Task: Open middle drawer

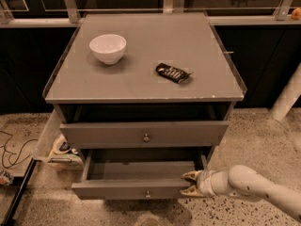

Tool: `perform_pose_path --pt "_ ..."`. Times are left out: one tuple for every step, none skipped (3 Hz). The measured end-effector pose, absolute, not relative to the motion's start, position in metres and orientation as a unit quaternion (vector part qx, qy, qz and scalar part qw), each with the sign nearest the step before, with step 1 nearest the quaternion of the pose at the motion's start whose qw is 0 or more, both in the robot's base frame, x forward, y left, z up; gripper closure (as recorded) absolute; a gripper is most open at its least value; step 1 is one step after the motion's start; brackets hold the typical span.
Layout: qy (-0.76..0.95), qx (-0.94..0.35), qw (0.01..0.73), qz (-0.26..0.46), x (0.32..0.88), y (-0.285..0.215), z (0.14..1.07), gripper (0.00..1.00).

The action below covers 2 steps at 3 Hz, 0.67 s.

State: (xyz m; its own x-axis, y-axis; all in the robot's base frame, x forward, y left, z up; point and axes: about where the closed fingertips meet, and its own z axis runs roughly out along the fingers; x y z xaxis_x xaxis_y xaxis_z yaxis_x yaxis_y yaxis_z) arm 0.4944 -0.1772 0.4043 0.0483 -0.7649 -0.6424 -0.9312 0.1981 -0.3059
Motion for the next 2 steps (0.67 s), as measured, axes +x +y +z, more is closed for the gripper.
perform_pose_path --pt "0.670 -0.634 0.360 0.140 0.481 -0.180 0.395 0.11" --pt "0.660 -0.644 0.350 0.161 0.451 -0.192 0.389 0.15"
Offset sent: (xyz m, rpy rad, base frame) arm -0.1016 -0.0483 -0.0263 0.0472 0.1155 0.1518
